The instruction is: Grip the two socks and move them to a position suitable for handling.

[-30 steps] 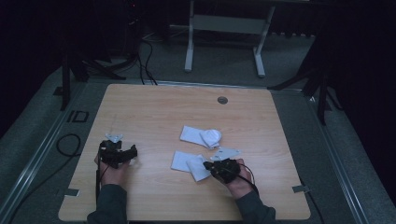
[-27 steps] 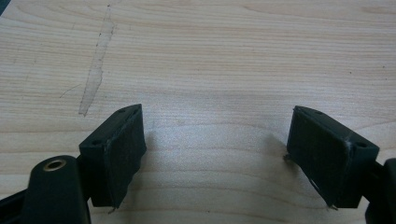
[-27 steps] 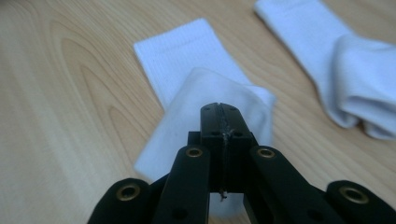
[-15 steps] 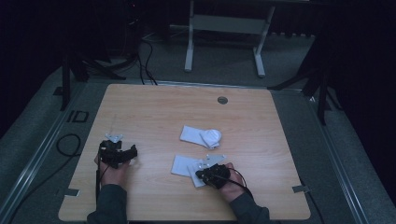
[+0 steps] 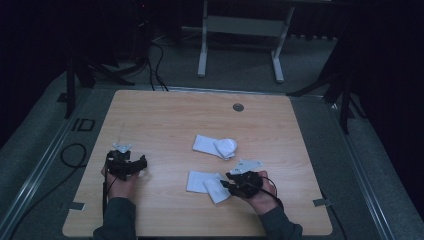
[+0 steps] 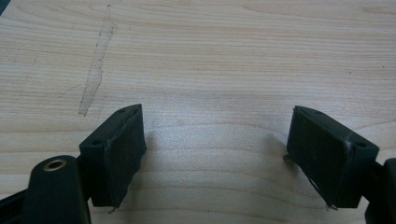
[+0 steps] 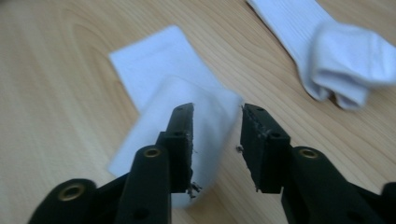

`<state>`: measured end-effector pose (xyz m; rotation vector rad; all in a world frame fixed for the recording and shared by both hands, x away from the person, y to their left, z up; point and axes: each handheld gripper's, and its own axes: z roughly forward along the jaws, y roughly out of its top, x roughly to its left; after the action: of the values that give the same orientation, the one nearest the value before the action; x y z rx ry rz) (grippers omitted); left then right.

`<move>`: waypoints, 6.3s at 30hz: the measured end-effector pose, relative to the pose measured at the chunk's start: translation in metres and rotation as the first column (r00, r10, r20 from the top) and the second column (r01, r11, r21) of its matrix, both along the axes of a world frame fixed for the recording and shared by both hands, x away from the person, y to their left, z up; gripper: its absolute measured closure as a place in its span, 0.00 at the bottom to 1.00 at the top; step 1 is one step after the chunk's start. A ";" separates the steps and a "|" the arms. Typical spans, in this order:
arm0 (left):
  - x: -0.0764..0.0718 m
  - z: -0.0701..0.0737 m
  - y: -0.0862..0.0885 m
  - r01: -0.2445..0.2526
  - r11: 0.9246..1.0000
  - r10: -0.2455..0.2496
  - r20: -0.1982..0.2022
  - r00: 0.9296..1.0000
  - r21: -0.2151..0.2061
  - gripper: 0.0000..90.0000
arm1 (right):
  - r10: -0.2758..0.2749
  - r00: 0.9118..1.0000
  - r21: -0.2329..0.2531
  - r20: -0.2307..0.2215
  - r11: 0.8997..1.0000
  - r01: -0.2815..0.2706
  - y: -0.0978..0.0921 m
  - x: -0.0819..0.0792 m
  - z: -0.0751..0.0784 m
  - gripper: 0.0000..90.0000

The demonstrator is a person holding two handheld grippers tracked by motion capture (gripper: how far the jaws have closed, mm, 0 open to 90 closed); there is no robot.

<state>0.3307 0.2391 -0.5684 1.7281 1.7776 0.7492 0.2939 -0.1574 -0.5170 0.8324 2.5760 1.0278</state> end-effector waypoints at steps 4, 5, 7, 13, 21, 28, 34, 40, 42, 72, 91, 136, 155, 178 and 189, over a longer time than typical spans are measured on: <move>0.000 0.000 0.000 0.000 1.000 0.000 0.000 1.000 0.000 0.22 | -0.001 0.998 -0.006 -0.061 1.000 0.001 -0.001 0.004 -0.005 0.68; 0.000 0.000 0.000 0.000 1.000 0.000 0.000 1.000 0.000 0.22 | 0.003 0.997 -0.006 -0.074 1.000 -0.003 0.000 0.004 -0.006 0.70; 0.000 0.000 0.000 0.000 1.000 0.000 0.000 1.000 0.000 0.22 | 0.016 0.996 -0.014 -0.082 1.000 -0.017 0.003 0.003 -0.008 0.83; 0.000 0.000 0.000 0.000 1.000 0.000 0.000 1.000 0.000 0.22 | -0.021 0.997 0.037 -0.074 0.999 0.023 0.002 0.000 0.003 0.97; 0.000 0.000 0.000 -0.001 1.000 0.001 0.002 1.000 -0.001 0.22 | -0.047 0.999 0.080 -0.015 0.996 0.048 -0.009 -0.004 0.032 0.97; 0.000 0.000 0.000 -0.002 1.000 0.002 0.003 1.000 -0.002 0.22 | -0.109 0.993 0.093 0.035 0.990 0.106 -0.031 -0.001 0.051 0.97; 0.000 0.000 0.000 -0.002 1.000 0.002 0.003 1.000 -0.002 0.22 | -0.192 0.981 0.093 0.030 0.978 0.189 -0.060 0.007 0.053 0.97; 0.000 0.000 0.000 -0.002 1.000 0.002 0.002 1.000 -0.002 0.22 | -0.245 0.969 0.046 0.020 0.969 0.244 -0.081 0.014 0.045 0.97; 0.000 0.000 -0.001 -0.004 1.000 0.004 0.002 1.000 -0.001 0.22 | -0.253 0.967 0.024 0.016 0.967 0.253 -0.084 0.015 0.041 0.95; -0.020 0.019 -0.027 0.216 0.976 -0.215 0.024 0.976 -0.040 0.99 | -0.287 0.958 -0.110 0.000 0.952 0.285 -0.096 0.025 -0.007 0.87; -0.030 0.028 -0.044 0.282 0.959 -0.280 0.052 0.959 -0.024 0.99 | -0.287 0.956 -0.125 -0.062 0.952 0.278 -0.090 0.012 -0.028 0.92; -0.023 0.019 -0.044 0.284 0.959 -0.284 0.002 0.959 -0.007 0.95 | -0.164 0.986 -0.050 0.025 0.985 0.165 0.001 0.099 0.007 0.89; -0.020 0.017 -0.042 0.279 0.960 -0.279 -0.003 0.960 -0.007 0.95 | -0.182 0.983 -0.168 -0.006 0.970 0.179 0.034 0.130 -0.024 0.88; -0.018 0.014 -0.043 0.284 0.959 -0.284 -0.030 0.958 0.001 0.95 | -0.077 0.997 -0.190 -0.009 0.979 0.074 0.030 0.101 -0.025 0.92; -0.018 0.014 -0.043 0.285 0.958 -0.285 -0.035 0.958 0.001 0.95 | -0.029 0.999 -0.203 -0.013 0.979 0.026 0.034 0.092 -0.024 0.92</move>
<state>0.3130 0.1963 -0.5549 1.9575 1.5022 0.6037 0.3855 -0.1232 -0.5413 0.8227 2.6189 0.7370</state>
